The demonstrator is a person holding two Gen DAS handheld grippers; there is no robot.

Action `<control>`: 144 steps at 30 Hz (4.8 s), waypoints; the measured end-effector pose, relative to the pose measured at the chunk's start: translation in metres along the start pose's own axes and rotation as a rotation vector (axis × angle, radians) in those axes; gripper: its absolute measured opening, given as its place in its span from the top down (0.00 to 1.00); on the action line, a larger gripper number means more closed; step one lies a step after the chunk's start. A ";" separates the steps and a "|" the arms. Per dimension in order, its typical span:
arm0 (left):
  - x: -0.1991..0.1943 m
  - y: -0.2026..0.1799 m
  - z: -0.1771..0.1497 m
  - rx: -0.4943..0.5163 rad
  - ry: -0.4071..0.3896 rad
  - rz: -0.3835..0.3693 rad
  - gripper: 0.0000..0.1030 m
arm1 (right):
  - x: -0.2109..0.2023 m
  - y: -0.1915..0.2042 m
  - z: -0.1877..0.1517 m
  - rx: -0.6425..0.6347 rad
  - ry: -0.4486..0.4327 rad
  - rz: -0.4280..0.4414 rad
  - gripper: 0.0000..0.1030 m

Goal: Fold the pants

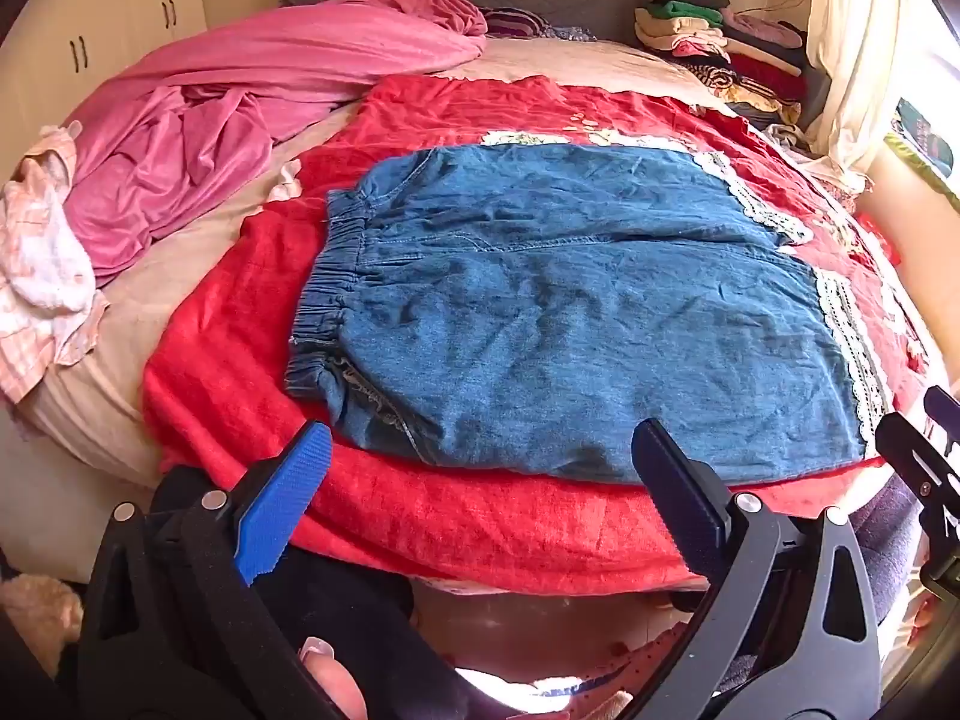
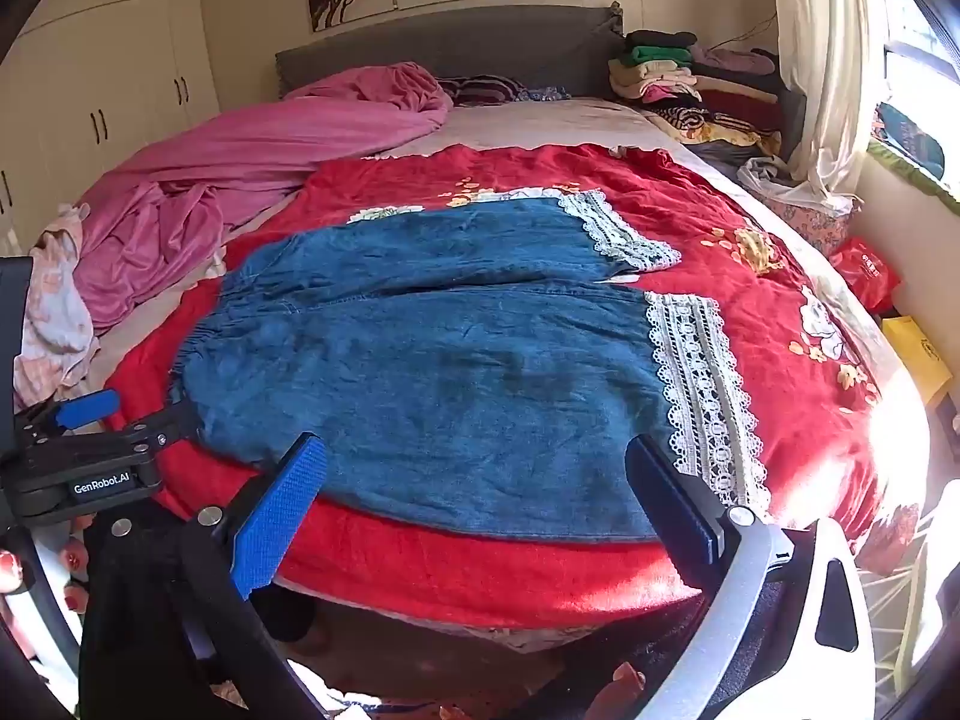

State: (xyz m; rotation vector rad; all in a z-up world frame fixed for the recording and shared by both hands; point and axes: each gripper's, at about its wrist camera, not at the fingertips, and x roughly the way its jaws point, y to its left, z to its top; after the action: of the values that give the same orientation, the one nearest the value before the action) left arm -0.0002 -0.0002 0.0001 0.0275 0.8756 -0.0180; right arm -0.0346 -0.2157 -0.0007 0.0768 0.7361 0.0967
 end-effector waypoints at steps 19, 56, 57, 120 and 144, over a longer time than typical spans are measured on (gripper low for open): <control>0.002 -0.015 -0.002 0.031 0.014 0.006 0.09 | 0.003 -0.006 0.000 0.003 0.015 -0.023 0.04; -0.007 -0.016 0.001 0.037 -0.003 -0.016 0.09 | 0.000 -0.002 -0.001 -0.013 0.010 -0.037 0.04; -0.006 -0.016 0.001 0.038 -0.002 -0.014 0.09 | 0.000 -0.002 -0.001 -0.014 0.010 -0.040 0.04; 0.227 0.142 0.164 -0.017 0.128 -0.149 0.46 | 0.301 0.121 0.234 -0.538 0.278 0.263 0.04; 0.169 0.136 0.155 -0.012 -0.052 -0.209 0.69 | 0.252 0.132 0.204 -0.592 0.147 0.459 0.95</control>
State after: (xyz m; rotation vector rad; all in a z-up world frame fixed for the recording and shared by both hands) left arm 0.2309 0.1305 -0.0281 -0.0751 0.8233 -0.2078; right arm 0.2805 -0.0633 -0.0039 -0.3319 0.8005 0.7587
